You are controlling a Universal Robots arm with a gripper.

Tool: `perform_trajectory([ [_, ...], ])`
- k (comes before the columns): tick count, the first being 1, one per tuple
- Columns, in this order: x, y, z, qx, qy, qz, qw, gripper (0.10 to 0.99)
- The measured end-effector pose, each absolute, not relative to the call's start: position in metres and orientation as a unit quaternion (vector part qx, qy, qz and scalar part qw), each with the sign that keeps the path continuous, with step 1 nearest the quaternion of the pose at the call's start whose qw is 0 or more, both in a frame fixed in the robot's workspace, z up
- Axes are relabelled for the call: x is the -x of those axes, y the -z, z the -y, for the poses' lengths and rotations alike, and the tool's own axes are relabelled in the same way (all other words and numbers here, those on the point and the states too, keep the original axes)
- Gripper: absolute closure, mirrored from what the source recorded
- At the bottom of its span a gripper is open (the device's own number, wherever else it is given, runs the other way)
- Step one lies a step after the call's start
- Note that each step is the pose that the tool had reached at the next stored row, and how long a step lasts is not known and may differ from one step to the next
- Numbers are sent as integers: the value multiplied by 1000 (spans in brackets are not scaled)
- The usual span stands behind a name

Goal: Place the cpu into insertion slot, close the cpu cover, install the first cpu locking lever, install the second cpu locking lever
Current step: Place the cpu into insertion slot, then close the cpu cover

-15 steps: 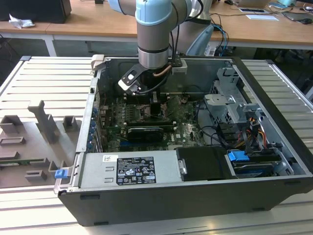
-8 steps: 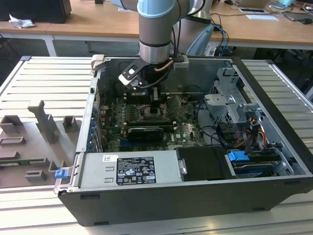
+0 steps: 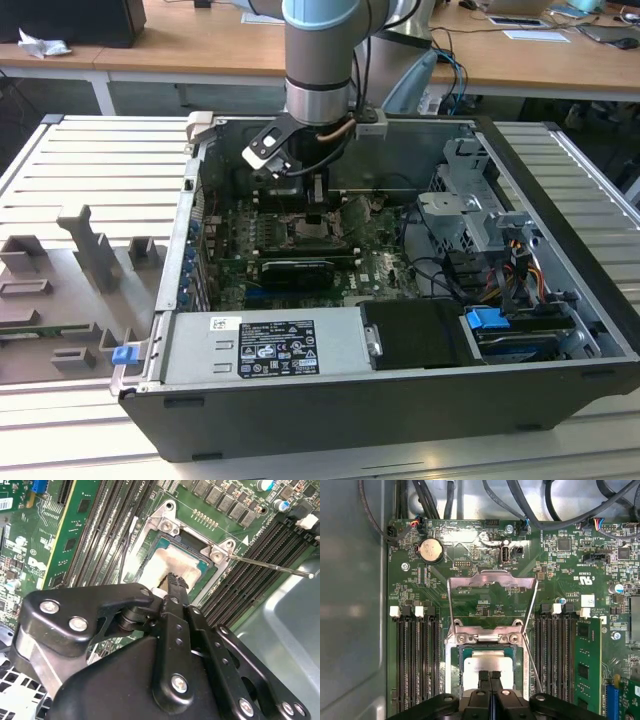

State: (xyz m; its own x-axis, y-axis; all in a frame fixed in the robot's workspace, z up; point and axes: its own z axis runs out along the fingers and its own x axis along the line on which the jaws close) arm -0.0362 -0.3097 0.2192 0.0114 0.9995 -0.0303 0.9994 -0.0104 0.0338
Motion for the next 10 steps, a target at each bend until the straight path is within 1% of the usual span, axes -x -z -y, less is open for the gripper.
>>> perform_trajectory([
  [10,36,-231,310,-711,-1,-703,23,980],
])
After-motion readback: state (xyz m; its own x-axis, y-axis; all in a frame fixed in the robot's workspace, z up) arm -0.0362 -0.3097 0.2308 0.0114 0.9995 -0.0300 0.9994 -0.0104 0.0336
